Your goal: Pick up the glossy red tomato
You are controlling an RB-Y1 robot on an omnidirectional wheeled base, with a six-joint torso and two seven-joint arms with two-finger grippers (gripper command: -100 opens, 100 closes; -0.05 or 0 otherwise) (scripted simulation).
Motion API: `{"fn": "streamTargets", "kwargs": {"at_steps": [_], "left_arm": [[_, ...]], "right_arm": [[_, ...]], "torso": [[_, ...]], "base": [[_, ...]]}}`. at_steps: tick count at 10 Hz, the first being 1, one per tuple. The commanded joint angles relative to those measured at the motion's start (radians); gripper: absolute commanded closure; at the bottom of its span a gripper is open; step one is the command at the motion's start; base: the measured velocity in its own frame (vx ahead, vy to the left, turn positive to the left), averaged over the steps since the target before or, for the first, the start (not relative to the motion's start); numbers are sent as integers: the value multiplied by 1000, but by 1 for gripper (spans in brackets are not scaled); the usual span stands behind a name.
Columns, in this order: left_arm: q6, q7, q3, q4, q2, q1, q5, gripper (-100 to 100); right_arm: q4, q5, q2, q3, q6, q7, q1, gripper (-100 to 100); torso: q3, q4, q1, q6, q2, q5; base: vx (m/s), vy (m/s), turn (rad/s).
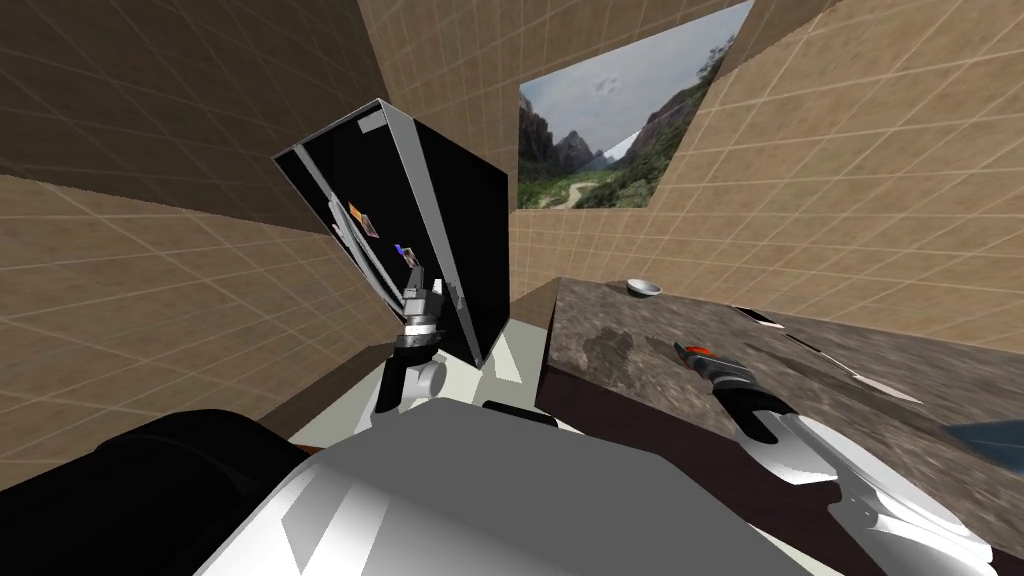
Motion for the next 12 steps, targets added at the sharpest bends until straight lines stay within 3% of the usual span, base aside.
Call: {"fn": "streamTargets", "kwargs": {"at_steps": [1, 5, 7, 9, 10, 12], "left_arm": [[0, 0, 0, 0, 0, 0, 0, 0], [0, 0, 0, 0, 0, 0, 0, 0], [0, 0, 0, 0, 0, 0, 0, 0], [0, 0, 0, 0, 0, 0, 0, 0], [0, 0, 0, 0, 0, 0, 0, 0], [0, 0, 0, 0, 0, 0, 0, 0]], "right_arm": [[34, 14, -6, -2, -1, 17, -7, -100], [170, 70, -83, 26, 30, 102, -35, -100], [179, 70, -83, 26, 30, 102, -35, -100], [240, 88, -107, 44, 36, 139, -44, -100], [240, 88, -107, 44, 36, 139, -44, -100], [291, 101, -122, 64, 36, 171, -49, -100]], "torso": [[0, 0, 0, 0, 0, 0], [0, 0, -2, 0, 0, 0], [1, 0, -3, 1, 1, -1], [1, 0, -5, 0, 1, -1], [1, 0, -5, 0, 2, -1], [1, 0, -6, 1, 2, -1]], "base": [[8, 36, 62], [1, 38, 164], [-4, 5, 13], [-9, -6, 137], [-11, -13, 65], [-16, -21, 99]]}}
